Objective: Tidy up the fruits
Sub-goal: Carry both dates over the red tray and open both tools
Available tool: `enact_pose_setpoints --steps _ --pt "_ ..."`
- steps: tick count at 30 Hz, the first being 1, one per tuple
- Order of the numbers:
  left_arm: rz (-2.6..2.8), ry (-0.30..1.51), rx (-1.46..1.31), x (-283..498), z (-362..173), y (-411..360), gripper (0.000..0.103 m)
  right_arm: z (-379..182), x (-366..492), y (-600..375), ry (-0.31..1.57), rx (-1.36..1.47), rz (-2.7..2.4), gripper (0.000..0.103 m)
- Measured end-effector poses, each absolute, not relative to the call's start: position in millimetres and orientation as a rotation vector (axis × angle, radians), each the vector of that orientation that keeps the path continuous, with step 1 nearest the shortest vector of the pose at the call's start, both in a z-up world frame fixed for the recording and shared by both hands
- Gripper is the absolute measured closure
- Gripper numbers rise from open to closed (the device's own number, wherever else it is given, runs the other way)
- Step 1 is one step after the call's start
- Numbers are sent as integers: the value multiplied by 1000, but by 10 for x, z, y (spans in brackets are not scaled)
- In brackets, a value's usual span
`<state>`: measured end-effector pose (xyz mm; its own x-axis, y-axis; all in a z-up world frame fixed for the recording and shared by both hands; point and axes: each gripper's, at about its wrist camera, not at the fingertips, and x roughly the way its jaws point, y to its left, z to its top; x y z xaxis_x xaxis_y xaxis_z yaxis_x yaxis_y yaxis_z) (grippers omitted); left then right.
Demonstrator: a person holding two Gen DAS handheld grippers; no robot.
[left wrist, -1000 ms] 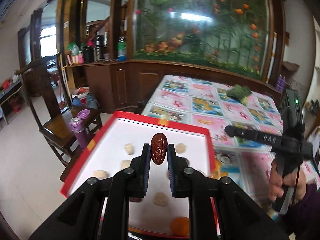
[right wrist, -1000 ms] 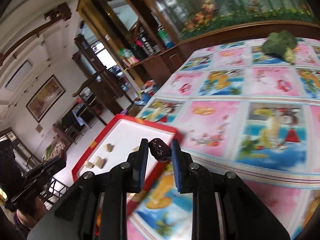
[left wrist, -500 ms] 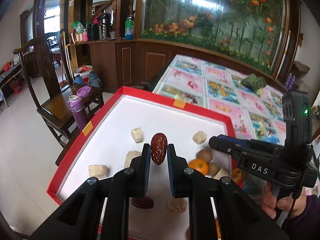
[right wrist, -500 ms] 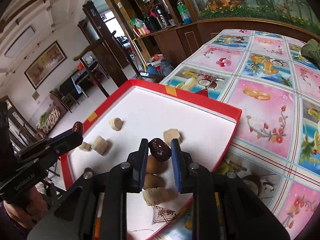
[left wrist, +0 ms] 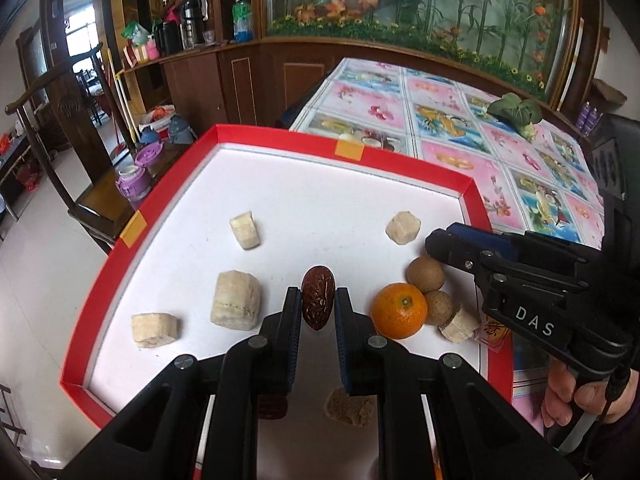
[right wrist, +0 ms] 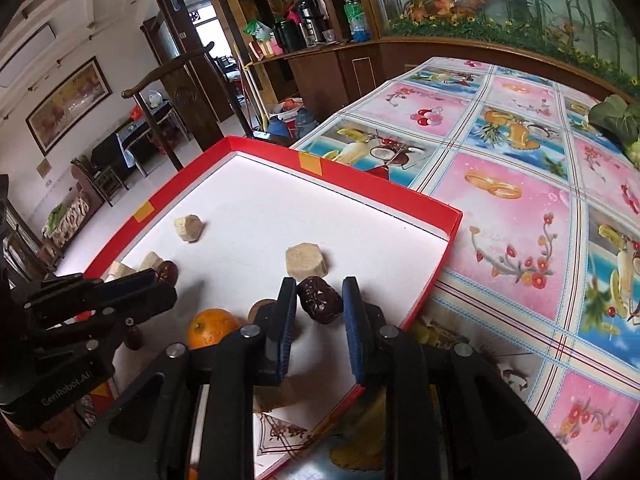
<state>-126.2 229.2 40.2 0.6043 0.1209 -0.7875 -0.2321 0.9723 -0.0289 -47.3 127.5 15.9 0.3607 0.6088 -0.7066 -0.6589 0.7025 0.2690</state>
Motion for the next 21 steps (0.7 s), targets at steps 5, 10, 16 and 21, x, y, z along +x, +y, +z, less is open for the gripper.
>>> enact_pose_setpoints --steps 5,10,16,21 --pt "249 903 -118 -1288 409 2265 82 165 -514 1308 853 -120 801 76" --pt "291 811 -120 -1477 600 2220 53 236 -534 1228 824 -81 841 56" --pt "388 617 -118 -1886 990 2156 22 435 -726 1106 698 -93 821 51" --pt "458 561 -176 -2052 1184 2131 20 585 -967 977 600 -146 756 36"
